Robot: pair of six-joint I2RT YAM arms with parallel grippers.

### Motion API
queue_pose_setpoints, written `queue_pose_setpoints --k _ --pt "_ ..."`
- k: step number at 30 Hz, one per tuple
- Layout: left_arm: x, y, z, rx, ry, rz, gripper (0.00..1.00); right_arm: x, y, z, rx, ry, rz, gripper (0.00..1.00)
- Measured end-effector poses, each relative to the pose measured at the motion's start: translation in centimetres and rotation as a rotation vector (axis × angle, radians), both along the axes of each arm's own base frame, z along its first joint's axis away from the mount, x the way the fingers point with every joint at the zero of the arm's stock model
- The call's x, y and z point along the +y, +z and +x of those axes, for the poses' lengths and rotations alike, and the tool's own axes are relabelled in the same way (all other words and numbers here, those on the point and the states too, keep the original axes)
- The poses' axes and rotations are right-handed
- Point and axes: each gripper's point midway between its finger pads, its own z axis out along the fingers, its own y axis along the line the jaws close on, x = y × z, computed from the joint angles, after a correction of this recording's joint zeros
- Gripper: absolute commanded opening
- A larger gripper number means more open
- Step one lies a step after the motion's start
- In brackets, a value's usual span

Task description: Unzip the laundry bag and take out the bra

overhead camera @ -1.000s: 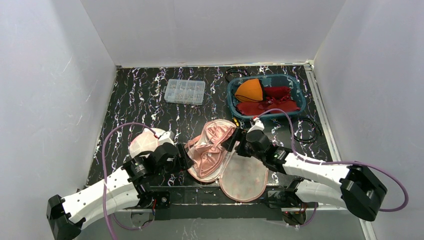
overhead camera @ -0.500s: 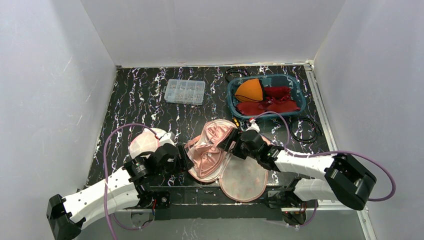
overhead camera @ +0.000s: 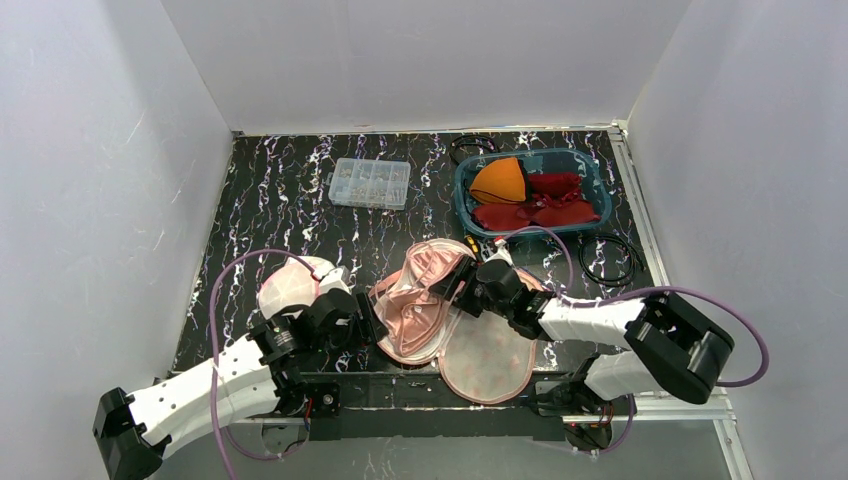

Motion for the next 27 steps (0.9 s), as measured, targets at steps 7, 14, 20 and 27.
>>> queue_pose_setpoints --k 7,14,20,27 --pt "0.2 -0.9 -0.3 0.02 0.001 0.011 0.57 0.5 -1.1 0.2 0.035 -0.019 0.015 0.76" --pt "0.2 -1.0 -0.4 0.024 0.004 0.009 0.57 0.4 -1.8 0.1 0.056 -0.03 0.019 0.77" --pt "0.1 -1.0 -0.4 0.025 0.004 0.004 0.57 0.6 -2.4 0.1 0.068 -0.033 0.026 0.63" --pt "-0.2 -0.8 -0.3 0.022 0.0 -0.013 0.57 0.9 -2.9 -0.1 0.066 -0.027 0.054 0.44"
